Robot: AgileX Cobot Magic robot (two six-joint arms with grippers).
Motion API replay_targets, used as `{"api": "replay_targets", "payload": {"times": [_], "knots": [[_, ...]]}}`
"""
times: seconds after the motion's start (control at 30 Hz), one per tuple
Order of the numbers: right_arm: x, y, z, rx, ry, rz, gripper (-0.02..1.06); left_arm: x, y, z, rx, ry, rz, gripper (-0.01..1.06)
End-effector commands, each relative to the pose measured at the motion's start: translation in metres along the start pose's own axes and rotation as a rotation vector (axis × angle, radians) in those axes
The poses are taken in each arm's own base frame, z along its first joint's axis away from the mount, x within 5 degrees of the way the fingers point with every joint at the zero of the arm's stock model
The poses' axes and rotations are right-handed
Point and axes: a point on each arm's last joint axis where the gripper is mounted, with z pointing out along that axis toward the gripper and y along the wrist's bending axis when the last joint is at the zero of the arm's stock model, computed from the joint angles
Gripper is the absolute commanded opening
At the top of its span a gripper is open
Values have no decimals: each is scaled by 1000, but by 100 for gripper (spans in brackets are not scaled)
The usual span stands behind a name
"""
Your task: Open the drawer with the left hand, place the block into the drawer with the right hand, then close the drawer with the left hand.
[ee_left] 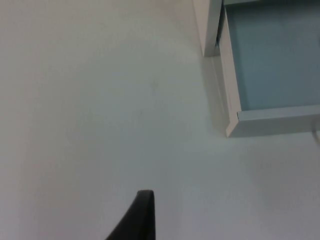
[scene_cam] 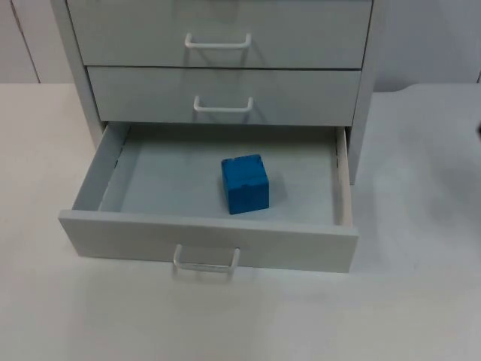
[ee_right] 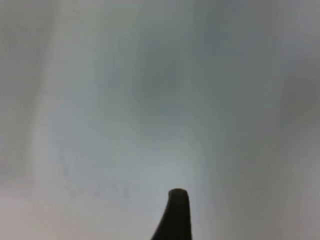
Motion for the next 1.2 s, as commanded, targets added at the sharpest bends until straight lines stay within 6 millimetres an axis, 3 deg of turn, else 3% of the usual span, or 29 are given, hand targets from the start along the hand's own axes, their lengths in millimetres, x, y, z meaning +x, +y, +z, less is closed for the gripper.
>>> {"api": "replay_targets", "payload": {"times": [0.0, 0.2, 0.47, 0.87, 1.17], "knots": [[4, -9, -5, -3, 31, 4, 68, 1, 0, 0, 1, -9, -6, 105], [19, -27, -22, 6, -35, 41, 68, 1, 0, 0, 0, -11, -6, 105], [51, -28, -60, 23, -146, 25, 68, 1, 0, 0, 1, -13, -7, 105], [82, -26, -119, 23, -275, 20, 68, -3, -5, -1, 54, -54, -72, 105], [91, -27, -132, 48, -280, 2, 68, -3, -5, 0, 62, -49, -78, 104]]}}
